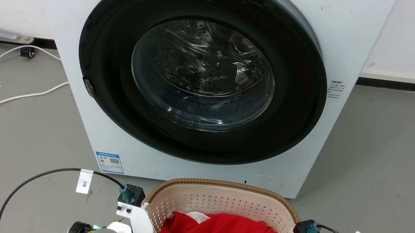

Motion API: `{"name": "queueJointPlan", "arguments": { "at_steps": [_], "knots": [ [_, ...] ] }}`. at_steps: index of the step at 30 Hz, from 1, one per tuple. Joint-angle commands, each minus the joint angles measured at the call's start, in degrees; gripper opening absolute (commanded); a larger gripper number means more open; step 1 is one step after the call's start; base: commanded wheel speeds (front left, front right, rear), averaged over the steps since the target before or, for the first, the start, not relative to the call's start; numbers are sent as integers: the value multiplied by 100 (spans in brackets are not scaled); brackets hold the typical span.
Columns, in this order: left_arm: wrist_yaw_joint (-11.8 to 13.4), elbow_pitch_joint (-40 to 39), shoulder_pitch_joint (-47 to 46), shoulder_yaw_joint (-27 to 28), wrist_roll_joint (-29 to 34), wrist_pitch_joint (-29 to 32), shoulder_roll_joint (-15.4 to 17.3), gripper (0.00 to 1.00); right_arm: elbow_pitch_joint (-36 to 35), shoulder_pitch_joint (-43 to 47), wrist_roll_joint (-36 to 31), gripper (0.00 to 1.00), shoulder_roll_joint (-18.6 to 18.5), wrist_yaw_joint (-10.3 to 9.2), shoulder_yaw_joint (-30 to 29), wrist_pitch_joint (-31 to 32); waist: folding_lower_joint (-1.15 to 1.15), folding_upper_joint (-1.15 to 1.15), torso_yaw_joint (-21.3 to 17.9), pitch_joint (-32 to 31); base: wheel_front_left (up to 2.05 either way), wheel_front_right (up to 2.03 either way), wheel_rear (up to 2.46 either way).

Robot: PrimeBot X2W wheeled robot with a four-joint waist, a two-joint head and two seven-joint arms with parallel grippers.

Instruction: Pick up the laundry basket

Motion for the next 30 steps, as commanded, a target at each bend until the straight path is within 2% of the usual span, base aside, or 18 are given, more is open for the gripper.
{"name": "queueJointPlan", "arguments": {
  "at_steps": [1, 30],
  "knots": [
    [-18, -22, -90, -32, -15, -26, 51, 0, 5, 42, 13, 0, -49, 16, 48, -35, 0, 0, 0, -2, 0, 0, 0],
    [-18, -2, -113, -407, -358, -34, 107, 0, 9, 84, 146, 0, -48, 16, 147, -11, 0, 0, -14, -1, 0, 0, 0]
  ]
}}
